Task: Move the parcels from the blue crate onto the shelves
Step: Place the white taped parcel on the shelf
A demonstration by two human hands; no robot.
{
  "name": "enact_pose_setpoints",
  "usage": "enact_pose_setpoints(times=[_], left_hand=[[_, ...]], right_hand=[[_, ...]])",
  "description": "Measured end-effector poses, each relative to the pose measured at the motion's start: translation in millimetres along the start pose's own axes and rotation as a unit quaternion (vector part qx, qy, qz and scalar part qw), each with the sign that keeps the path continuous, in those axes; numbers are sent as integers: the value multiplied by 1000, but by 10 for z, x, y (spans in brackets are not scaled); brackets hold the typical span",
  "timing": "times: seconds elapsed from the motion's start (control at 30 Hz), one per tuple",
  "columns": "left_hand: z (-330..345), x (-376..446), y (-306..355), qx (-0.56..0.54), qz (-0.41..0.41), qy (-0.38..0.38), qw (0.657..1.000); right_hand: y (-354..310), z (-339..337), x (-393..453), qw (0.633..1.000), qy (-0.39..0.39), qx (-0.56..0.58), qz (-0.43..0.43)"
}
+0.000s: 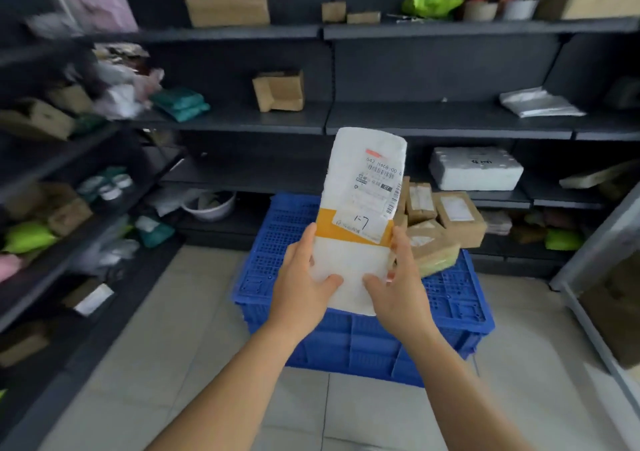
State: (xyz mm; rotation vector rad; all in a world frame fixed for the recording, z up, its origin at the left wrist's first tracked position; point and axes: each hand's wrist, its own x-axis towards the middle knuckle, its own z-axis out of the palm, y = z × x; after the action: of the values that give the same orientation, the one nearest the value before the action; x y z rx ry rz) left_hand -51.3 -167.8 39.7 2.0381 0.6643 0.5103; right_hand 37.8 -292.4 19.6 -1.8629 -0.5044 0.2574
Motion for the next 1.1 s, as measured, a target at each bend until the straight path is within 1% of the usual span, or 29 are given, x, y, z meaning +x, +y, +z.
enact_pose_setpoints(times=[0.13, 0.27, 0.43, 0.5, 0.63, 0.97, 1.1], left_hand=[[-737, -322, -125, 6, -16, 83, 996], [-1444, -642, -307, 5, -39, 156, 987], [-2210, -960, -624, 17, -90, 240, 967], [-2486, -1071, -751, 22, -105, 269, 957], [-3021, -1263, -1039, 32, -144, 323, 935], [-4575, -1500, -1913, 46, -224, 440, 869], [-5171, -1671, -2187, 37, -244, 488, 837]], right_hand=[[-531, 516, -249, 998, -54, 17, -26], [-954, 1113, -478, 991, -117, 11, -65], [-1407, 1870, -735, 969, -208, 6, -130], [-1550, 2181, -816, 960, -240, -1, -141], [-1815, 2842, -973, 939, -304, 0, -159], [-2593, 4778, -1324, 887, -415, -2, -203], [-2927, 5506, -1539, 851, -466, 0, -243]])
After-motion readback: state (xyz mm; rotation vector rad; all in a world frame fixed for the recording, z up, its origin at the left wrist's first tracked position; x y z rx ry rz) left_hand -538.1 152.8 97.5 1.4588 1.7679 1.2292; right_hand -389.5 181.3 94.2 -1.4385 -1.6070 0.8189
